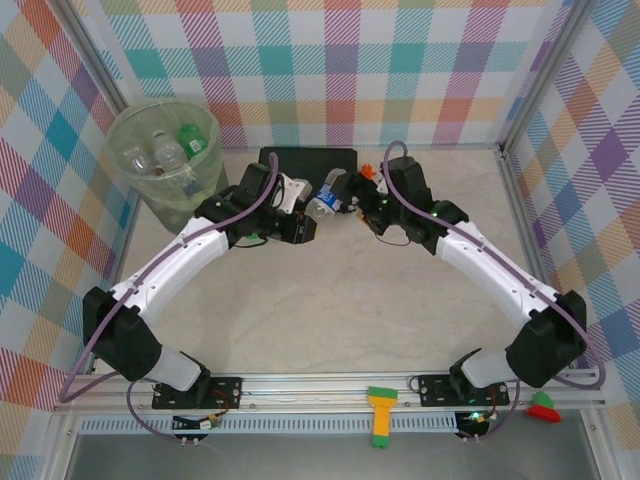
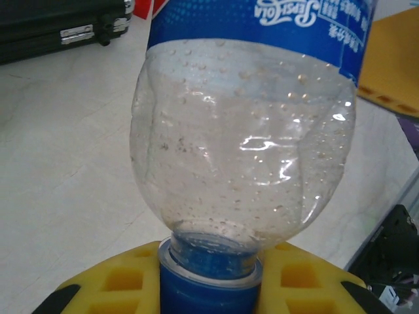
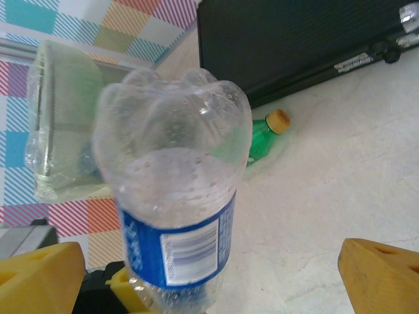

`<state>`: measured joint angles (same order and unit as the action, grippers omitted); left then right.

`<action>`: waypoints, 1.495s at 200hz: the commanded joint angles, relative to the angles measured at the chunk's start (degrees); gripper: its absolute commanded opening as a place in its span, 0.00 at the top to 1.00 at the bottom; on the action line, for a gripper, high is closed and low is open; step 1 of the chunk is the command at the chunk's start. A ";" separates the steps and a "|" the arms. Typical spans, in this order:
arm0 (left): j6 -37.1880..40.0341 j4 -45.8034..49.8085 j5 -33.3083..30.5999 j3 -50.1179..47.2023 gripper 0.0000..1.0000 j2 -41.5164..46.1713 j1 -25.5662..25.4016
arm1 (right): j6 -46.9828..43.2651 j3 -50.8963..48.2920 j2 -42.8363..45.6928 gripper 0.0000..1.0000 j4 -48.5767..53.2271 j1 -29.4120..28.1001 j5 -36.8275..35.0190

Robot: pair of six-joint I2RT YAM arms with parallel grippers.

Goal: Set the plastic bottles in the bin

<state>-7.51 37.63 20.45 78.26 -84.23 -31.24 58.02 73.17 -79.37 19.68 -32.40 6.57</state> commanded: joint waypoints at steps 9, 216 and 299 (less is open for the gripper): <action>-2.42 2.49 -3.08 4.21 0.87 2.37 1.40 | -4.88 0.26 3.32 0.01 2.26 1.39 -3.20; -28.61 12.13 -24.90 30.45 0.82 -1.55 26.38 | -16.01 7.61 -1.41 0.01 3.57 9.06 8.62; -52.66 -3.09 -31.73 30.87 0.83 -6.15 26.34 | -16.54 6.39 -0.35 0.01 4.12 10.60 9.43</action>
<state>-50.74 42.37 -7.60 107.18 -89.25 -5.10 42.72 78.98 -80.47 23.31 -22.39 14.76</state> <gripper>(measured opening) 0.262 0.990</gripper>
